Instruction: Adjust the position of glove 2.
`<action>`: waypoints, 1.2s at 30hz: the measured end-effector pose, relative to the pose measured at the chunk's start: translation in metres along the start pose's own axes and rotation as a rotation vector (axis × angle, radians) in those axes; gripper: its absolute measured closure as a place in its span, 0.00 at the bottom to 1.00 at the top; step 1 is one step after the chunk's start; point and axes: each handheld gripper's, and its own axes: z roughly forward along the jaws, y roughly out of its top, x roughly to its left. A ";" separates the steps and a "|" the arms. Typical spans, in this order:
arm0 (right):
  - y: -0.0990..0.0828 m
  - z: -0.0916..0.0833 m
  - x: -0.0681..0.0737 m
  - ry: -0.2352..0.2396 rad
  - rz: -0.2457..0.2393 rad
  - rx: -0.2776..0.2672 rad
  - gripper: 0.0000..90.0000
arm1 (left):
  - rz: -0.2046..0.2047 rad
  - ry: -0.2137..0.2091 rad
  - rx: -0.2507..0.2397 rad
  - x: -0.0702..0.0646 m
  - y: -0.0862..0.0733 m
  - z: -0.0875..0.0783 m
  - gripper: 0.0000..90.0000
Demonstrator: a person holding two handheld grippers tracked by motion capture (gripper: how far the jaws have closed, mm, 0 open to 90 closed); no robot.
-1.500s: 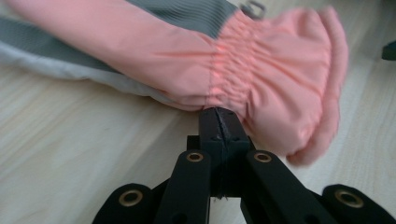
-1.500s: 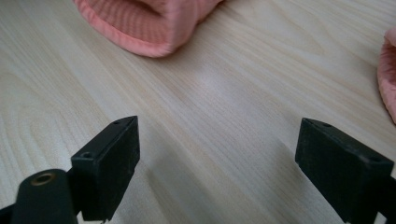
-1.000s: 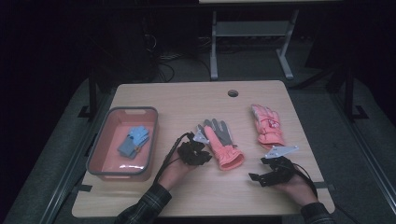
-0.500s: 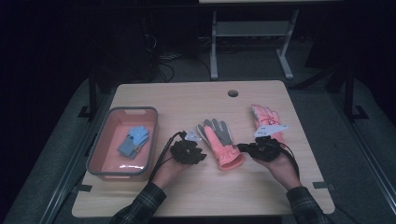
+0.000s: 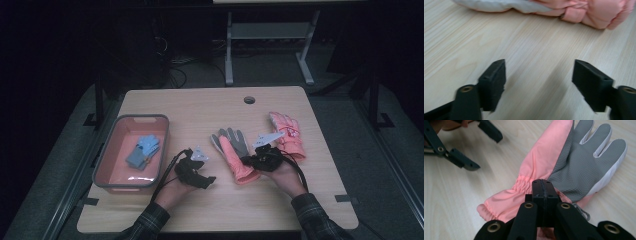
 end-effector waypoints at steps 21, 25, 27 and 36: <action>-0.024 -0.048 0.015 -0.020 -0.002 -0.027 0.88 | 0.031 -0.007 -0.065 -0.007 -0.030 -0.001 0.14; -0.018 -0.053 0.003 -0.070 0.037 -0.045 0.80 | 0.033 -0.013 -0.101 -0.007 -0.032 0.002 0.14; -0.016 -0.057 -0.011 -0.105 0.075 -0.050 0.73 | 0.036 -0.017 -0.117 -0.006 -0.033 0.003 0.14; -0.014 -0.064 -0.040 -0.212 0.164 -0.057 0.58 | 0.035 -0.018 -0.117 -0.006 -0.033 0.003 0.14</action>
